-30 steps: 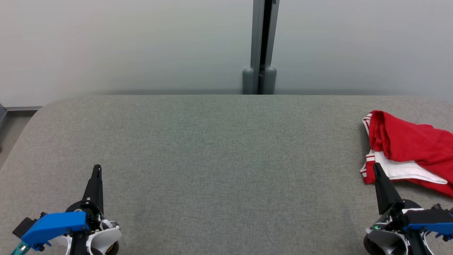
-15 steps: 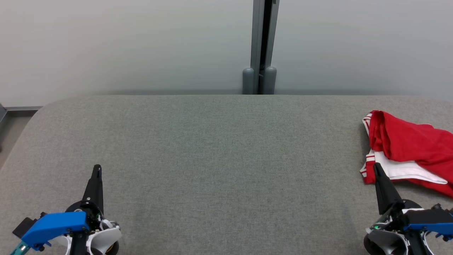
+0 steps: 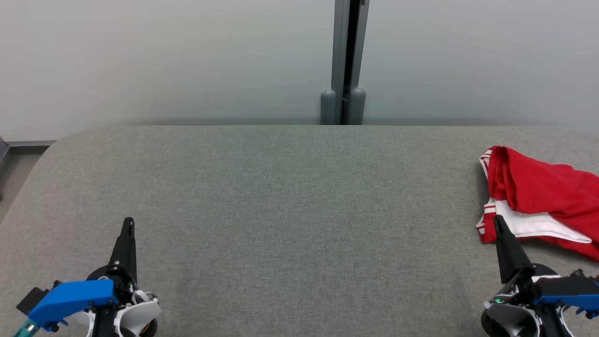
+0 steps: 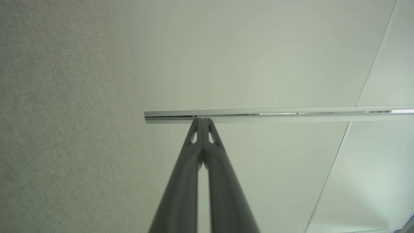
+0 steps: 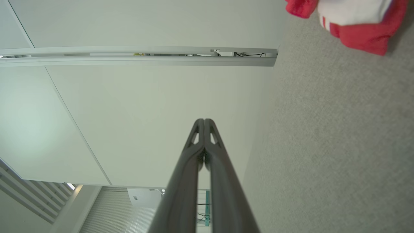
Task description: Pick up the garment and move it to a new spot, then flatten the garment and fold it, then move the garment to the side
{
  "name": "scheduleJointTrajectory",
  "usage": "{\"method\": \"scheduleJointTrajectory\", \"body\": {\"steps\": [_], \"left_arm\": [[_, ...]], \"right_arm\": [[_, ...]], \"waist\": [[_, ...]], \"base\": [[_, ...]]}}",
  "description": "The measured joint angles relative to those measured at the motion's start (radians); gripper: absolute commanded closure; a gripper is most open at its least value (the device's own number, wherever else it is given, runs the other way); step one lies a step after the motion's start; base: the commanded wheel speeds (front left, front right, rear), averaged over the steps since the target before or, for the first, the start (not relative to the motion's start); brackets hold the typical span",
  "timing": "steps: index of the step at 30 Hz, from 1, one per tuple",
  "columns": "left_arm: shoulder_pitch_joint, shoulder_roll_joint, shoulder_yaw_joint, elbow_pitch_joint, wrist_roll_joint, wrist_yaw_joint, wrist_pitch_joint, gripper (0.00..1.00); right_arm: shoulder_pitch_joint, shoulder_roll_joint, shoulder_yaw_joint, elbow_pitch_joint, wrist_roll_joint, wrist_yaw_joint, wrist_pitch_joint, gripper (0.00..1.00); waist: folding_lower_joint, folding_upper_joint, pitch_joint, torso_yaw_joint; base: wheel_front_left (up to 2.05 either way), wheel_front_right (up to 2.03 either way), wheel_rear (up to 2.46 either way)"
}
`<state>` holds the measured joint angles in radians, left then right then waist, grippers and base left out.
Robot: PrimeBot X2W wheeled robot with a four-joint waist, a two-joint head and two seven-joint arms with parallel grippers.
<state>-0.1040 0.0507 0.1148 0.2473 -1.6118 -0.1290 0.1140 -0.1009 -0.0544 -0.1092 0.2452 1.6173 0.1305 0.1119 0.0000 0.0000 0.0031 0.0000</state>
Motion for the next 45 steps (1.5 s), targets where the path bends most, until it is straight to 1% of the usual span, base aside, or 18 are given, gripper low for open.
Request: {"method": "scheduleJointTrajectory", "body": {"steps": [45], "left_arm": [[0.0,0.0,0.0,0.0,0.0,0.0,0.0,1.0]], "right_arm": [[0.0,0.001,-0.003,0.0,-0.003,0.0,0.001,1.0]], "waist": [[0.0,0.0,0.0,0.0]], "base": [[0.0,0.0,0.0]]}}
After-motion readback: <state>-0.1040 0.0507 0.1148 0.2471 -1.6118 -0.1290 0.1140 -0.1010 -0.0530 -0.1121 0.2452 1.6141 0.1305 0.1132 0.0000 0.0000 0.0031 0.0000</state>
